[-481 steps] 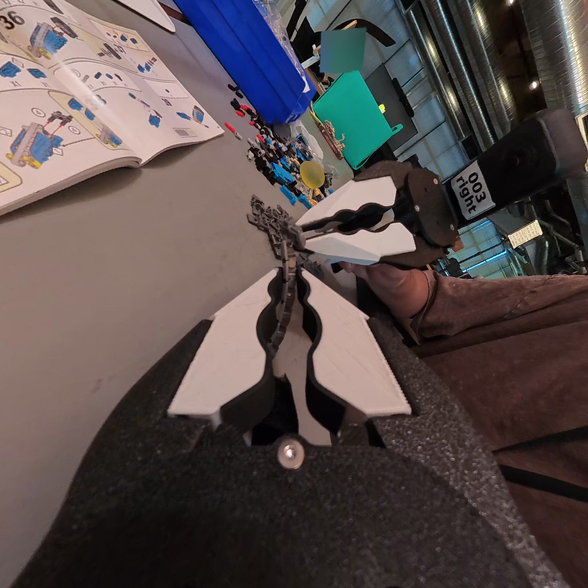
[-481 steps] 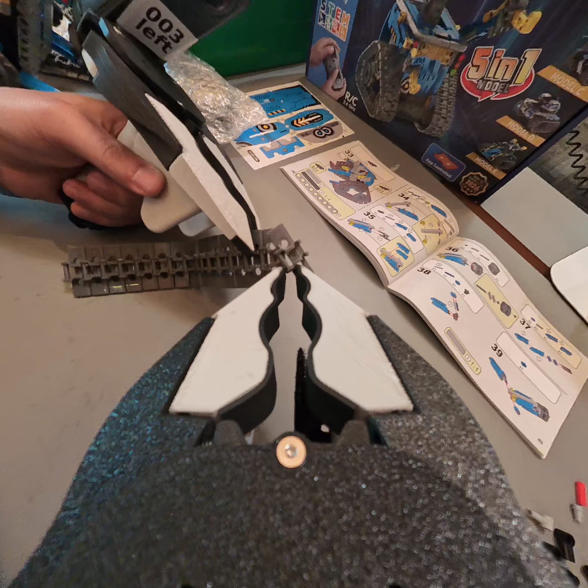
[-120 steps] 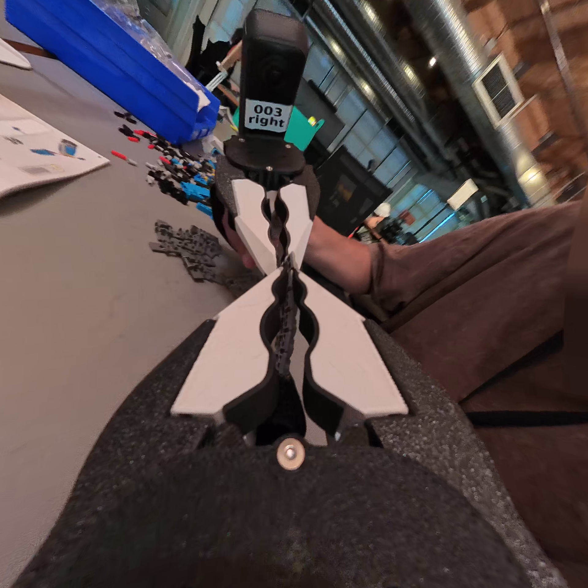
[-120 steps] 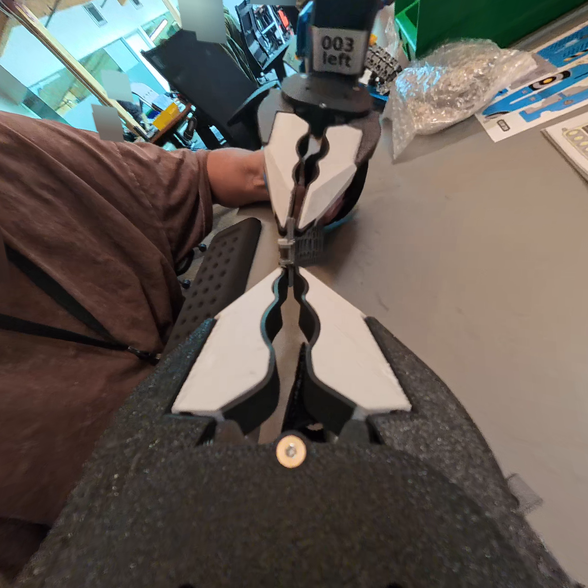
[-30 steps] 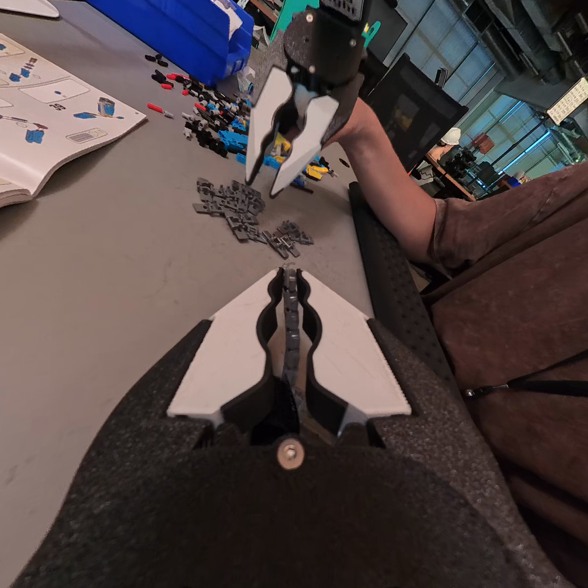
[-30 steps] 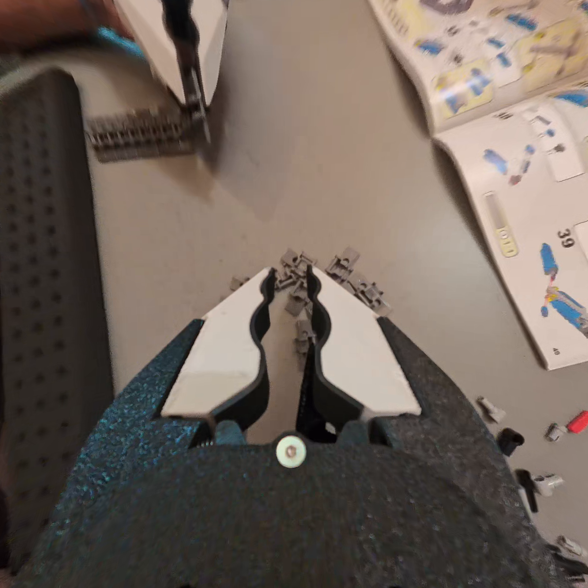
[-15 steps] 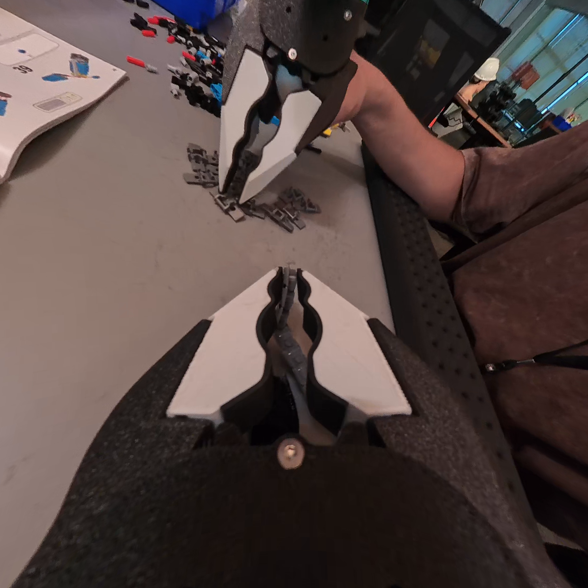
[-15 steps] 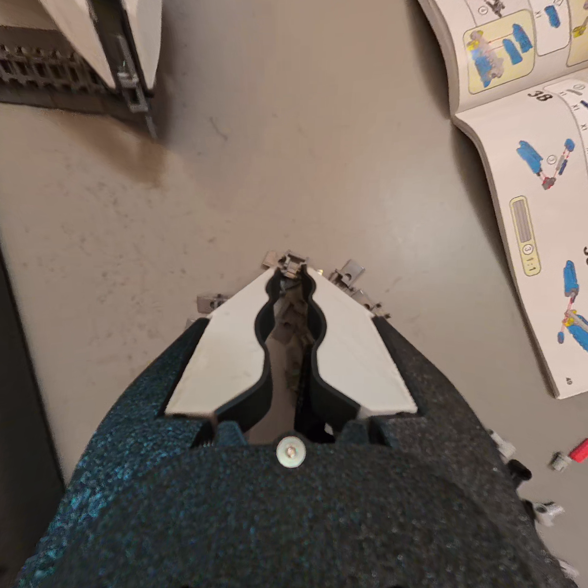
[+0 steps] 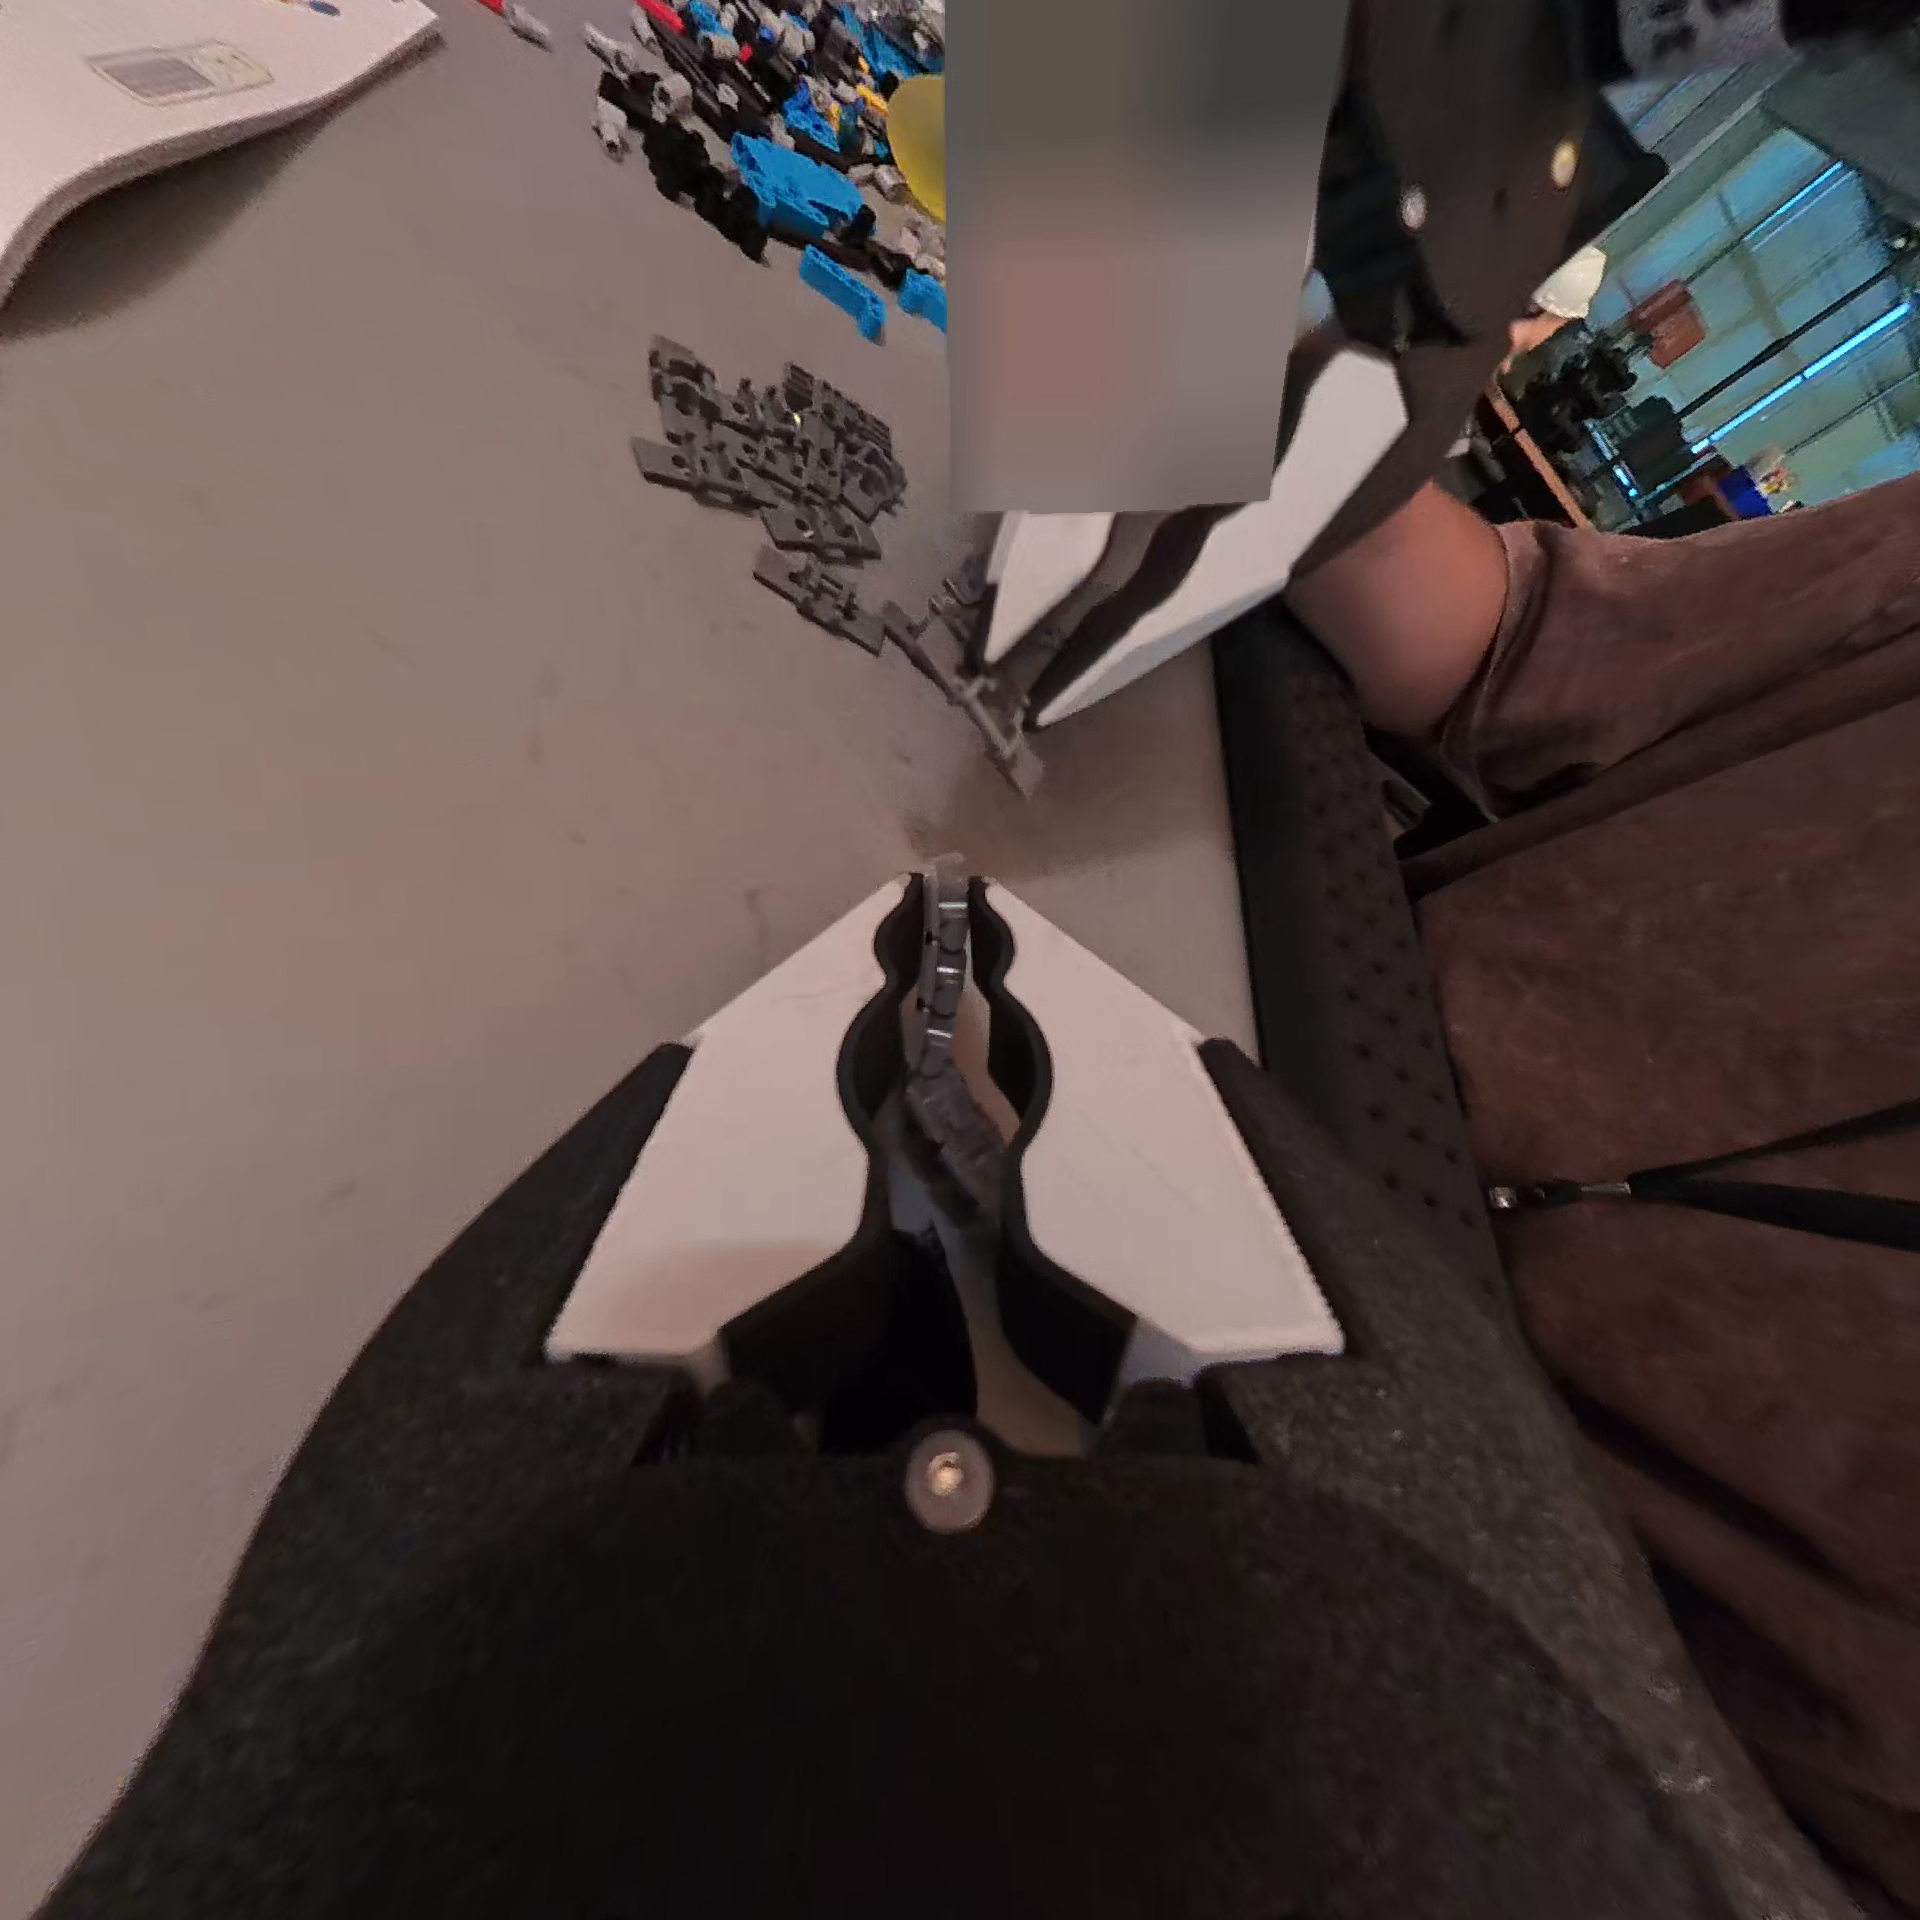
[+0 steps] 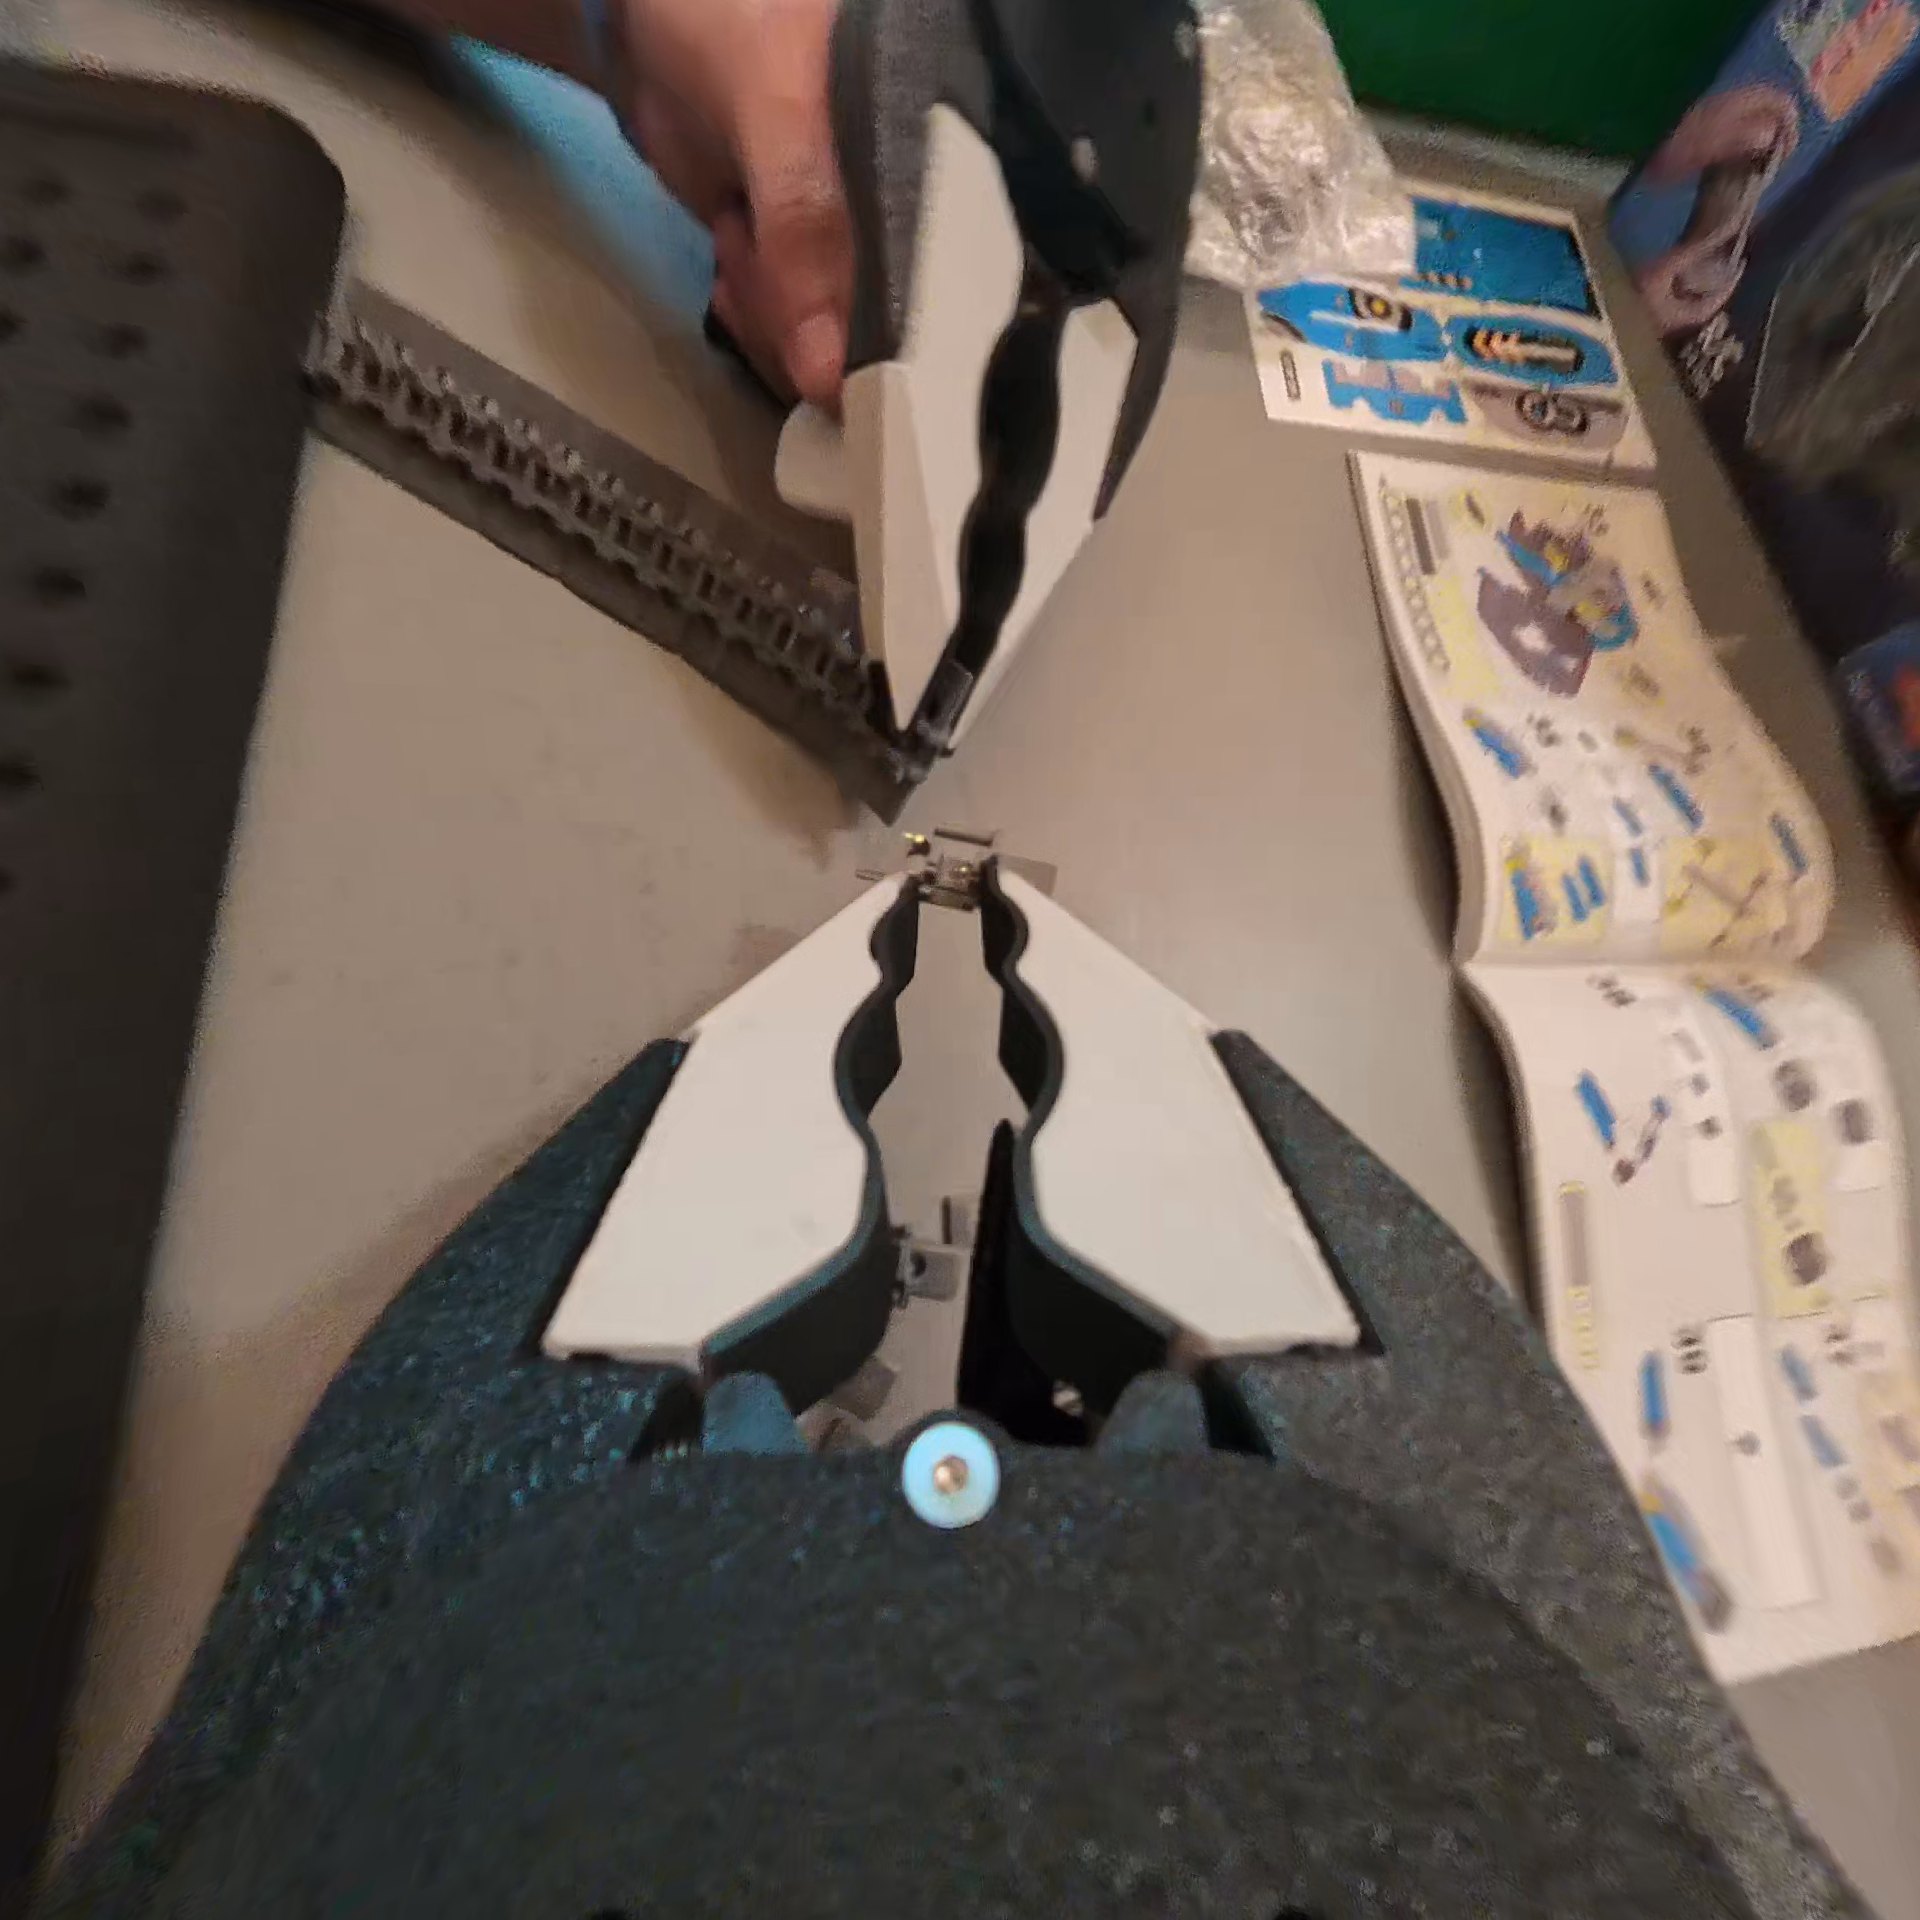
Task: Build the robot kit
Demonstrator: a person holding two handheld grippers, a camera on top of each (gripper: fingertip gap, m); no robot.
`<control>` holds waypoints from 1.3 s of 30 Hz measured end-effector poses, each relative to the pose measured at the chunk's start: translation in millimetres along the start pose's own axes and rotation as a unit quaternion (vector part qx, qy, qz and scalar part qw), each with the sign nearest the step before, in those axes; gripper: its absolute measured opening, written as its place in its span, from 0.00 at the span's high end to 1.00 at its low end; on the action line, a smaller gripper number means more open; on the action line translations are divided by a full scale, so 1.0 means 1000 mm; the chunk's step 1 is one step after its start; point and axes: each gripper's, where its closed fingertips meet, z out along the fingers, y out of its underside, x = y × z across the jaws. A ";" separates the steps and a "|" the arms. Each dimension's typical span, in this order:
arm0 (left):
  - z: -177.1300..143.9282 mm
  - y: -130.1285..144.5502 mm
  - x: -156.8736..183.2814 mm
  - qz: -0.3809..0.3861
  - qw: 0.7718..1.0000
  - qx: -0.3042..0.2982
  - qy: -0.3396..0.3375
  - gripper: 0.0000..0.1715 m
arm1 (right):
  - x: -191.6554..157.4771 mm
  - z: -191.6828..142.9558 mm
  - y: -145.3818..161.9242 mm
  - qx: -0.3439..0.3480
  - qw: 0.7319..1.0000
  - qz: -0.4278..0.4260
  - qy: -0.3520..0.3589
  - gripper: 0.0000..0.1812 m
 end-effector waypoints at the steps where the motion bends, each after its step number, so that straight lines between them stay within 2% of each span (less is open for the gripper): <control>1: 0.001 0.002 0.000 0.000 1.000 -0.005 0.001 0.96 | -0.001 0.003 -0.002 -0.009 0.999 -0.029 0.017 0.94; 4: 0.004 0.006 0.001 0.005 1.000 -0.019 -0.004 0.96 | -0.005 0.009 -0.009 -0.021 0.990 -0.123 0.068 0.94; 7: 0.004 0.006 -0.001 0.001 1.000 -0.020 -0.008 0.96 | -0.012 0.016 -0.005 -0.066 0.976 -0.190 0.088 0.93; 11: 0.004 0.006 -0.003 -0.005 1.000 -0.018 -0.011 0.96 | -0.013 0.025 -0.002 -0.110 0.945 -0.280 0.129 0.94; 22: 0.006 0.008 -0.006 -0.011 0.999 -0.027 -0.019 0.92 | -0.006 0.032 0.002 -0.181 0.882 -0.387 0.200 0.94; 26: 0.009 0.012 -0.004 -0.013 0.999 -0.038 -0.016 0.90 | -0.011 0.036 0.000 -0.184 0.873 -0.404 0.201 0.94; 28: 0.010 0.014 -0.006 -0.011 0.999 -0.045 -0.026 0.95 | -0.012 0.038 0.000 -0.186 0.869 -0.411 0.203 0.94; 30: 0.010 0.014 -0.007 -0.006 0.998 -0.047 -0.034 0.95 | -0.011 0.039 0.001 -0.186 0.864 -0.419 0.209 0.94; 33: 0.009 0.014 -0.005 0.002 0.999 -0.045 -0.030 0.95 | -0.012 0.038 0.000 -0.157 0.883 -0.385 0.218 0.94; 35: 0.009 0.012 0.000 0.015 0.999 -0.039 -0.020 0.95 | -0.013 0.033 -0.004 -0.110 0.916 -0.328 0.202 0.93; 37: 0.008 0.009 0.003 0.032 0.999 -0.032 -0.016 0.95 | -0.006 0.025 -0.004 -0.065 0.961 -0.210 0.169 0.87; 39: 0.006 0.003 0.009 0.055 0.998 -0.015 -0.008 0.95 | -0.008 0.023 0.001 -0.026 0.996 -0.052 0.075 0.79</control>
